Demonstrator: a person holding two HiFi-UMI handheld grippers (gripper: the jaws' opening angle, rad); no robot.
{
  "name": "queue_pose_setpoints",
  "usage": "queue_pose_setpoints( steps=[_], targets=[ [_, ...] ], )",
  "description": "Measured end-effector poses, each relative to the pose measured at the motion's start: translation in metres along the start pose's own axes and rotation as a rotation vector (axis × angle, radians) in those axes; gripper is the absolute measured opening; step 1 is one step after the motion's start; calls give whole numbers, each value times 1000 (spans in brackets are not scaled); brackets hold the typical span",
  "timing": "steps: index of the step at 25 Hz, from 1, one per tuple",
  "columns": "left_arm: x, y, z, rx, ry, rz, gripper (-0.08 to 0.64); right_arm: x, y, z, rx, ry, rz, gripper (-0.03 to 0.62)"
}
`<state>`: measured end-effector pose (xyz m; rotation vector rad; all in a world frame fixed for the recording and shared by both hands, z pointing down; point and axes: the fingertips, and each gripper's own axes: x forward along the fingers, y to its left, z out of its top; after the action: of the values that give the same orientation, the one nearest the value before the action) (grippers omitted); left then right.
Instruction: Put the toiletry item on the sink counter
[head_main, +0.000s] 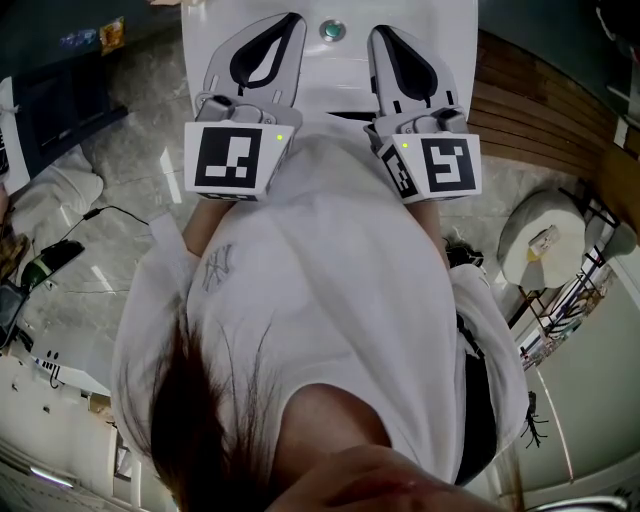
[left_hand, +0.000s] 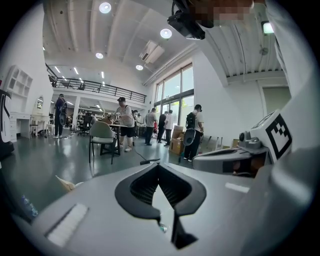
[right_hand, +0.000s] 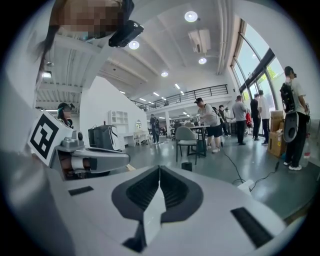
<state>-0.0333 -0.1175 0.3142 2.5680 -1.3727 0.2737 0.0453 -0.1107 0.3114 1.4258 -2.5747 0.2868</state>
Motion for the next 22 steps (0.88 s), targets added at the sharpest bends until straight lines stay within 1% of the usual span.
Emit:
queue_pose_setpoints(
  steps=[5, 8, 15, 22],
  targets=[
    [1, 1, 1, -2, 1, -1, 9, 0, -2, 2, 0, -1, -2, 11],
    [1, 0, 2, 14, -15, -9, 9, -1, -1, 2, -1, -2, 0, 11],
    [2, 0, 3, 25, -26, -15, 9, -1, 0, 3, -1, -5, 3, 11],
    [2, 1, 3, 19, -25, -10, 9, -1, -1, 3, -3, -3, 1, 11]
  ],
)
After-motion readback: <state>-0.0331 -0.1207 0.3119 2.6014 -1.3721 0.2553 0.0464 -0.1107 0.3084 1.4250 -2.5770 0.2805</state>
